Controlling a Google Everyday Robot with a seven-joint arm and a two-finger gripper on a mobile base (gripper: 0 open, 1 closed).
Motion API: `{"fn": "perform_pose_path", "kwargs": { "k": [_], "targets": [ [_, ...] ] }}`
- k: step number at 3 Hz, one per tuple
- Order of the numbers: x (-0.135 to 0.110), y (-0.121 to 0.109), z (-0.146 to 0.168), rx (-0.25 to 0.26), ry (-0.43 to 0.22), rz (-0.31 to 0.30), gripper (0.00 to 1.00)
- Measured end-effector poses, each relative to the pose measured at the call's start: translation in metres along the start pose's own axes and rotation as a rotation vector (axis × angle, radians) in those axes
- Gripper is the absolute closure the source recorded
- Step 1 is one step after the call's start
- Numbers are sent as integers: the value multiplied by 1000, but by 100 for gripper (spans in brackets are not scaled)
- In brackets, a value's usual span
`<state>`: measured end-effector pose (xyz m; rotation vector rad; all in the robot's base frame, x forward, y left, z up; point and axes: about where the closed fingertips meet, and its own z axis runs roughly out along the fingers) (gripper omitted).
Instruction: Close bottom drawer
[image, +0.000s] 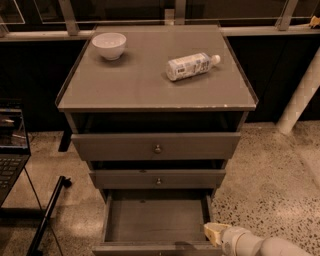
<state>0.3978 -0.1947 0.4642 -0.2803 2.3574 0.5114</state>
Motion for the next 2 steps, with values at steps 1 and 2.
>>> {"fn": "perform_pose_path", "kwargs": {
  "k": [1,2],
  "targets": [
    [-4,-15,1,60,-19,1,100],
    [-4,-9,1,58,-27,-23,100]
  ]
}}
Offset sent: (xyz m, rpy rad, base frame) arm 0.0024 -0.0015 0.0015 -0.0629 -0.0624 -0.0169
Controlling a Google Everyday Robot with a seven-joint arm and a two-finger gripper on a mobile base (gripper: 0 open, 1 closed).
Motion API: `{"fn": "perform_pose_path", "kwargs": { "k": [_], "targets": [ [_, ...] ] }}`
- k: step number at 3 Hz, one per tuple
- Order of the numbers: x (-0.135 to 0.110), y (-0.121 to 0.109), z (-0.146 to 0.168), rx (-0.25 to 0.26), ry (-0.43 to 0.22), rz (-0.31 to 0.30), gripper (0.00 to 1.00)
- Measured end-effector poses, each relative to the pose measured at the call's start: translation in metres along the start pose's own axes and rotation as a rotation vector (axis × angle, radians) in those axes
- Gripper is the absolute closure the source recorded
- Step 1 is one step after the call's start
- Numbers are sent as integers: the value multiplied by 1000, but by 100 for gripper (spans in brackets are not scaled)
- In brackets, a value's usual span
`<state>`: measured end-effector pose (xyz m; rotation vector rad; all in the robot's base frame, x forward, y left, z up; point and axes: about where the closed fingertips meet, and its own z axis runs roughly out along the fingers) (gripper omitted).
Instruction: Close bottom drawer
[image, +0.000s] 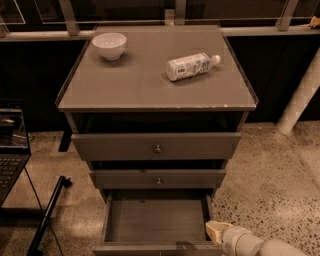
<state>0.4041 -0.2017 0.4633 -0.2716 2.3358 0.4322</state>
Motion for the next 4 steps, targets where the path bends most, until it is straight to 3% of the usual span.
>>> {"fn": "perform_pose_path", "kwargs": {
  "k": [2,4],
  "targets": [
    [71,-22,32,75,99,144,100],
    [129,-46,76,132,189,241,100]
  ]
}}
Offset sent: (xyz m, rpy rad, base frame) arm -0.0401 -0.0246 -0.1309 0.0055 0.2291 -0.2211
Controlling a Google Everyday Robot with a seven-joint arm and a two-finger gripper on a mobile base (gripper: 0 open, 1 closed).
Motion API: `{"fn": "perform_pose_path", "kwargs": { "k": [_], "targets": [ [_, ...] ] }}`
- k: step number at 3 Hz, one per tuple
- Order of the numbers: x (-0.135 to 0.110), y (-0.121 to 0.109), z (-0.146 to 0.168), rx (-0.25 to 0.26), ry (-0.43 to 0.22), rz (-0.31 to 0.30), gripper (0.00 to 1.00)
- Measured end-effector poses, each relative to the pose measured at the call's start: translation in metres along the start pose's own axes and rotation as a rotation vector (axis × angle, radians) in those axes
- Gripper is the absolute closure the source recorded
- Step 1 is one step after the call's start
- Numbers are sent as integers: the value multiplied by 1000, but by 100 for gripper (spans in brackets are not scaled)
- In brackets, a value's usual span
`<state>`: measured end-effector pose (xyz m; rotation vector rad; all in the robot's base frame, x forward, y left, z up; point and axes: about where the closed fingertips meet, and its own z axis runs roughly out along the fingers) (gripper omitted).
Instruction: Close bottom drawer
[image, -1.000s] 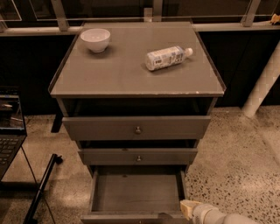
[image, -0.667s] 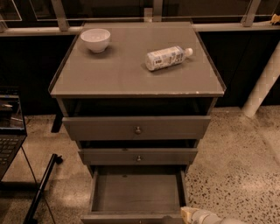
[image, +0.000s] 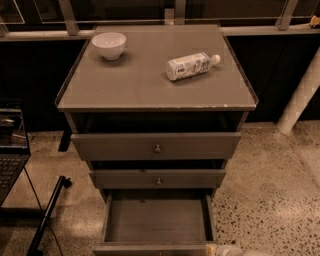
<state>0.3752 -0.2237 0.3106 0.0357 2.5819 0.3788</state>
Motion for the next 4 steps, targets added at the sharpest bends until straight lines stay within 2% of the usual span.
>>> {"fn": "perform_pose_path", "kwargs": {
  "k": [1,2,3,4],
  "targets": [
    [3,0,3,-2,6,2,100],
    [6,-4,0,-36,18,-22,100],
    [18,-14,10,-64,43,-15,100],
    [23,-16,21,-115,-1,-13,100]
  ]
}}
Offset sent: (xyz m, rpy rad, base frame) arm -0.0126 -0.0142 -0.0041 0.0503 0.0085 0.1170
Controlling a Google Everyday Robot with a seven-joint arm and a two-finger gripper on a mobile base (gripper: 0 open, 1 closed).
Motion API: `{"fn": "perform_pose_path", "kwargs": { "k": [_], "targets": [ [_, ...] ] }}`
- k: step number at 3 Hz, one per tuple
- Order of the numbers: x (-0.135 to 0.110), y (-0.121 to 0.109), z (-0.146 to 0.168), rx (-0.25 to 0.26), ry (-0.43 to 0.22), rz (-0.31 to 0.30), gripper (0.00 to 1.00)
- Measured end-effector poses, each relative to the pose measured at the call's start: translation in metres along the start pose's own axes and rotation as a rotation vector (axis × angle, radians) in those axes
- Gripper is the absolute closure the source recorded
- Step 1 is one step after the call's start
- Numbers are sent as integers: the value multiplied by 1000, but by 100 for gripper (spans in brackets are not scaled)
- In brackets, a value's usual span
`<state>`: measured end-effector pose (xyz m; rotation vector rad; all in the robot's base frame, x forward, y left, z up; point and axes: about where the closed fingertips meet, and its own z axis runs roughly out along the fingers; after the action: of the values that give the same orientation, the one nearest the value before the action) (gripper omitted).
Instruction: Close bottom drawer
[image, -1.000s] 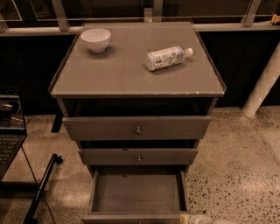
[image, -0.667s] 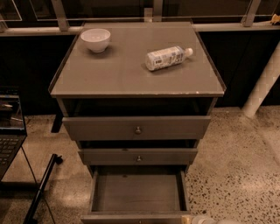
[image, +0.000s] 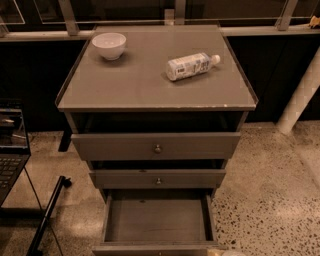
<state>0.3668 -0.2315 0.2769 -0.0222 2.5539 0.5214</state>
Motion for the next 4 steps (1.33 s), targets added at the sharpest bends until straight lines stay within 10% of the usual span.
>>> {"fn": "perform_pose_path", "kwargs": {
  "k": [2,4],
  "targets": [
    [8,-4,29,-134,-2,41,100],
    [10,-10,40,-158,16,68,100]
  ]
}}
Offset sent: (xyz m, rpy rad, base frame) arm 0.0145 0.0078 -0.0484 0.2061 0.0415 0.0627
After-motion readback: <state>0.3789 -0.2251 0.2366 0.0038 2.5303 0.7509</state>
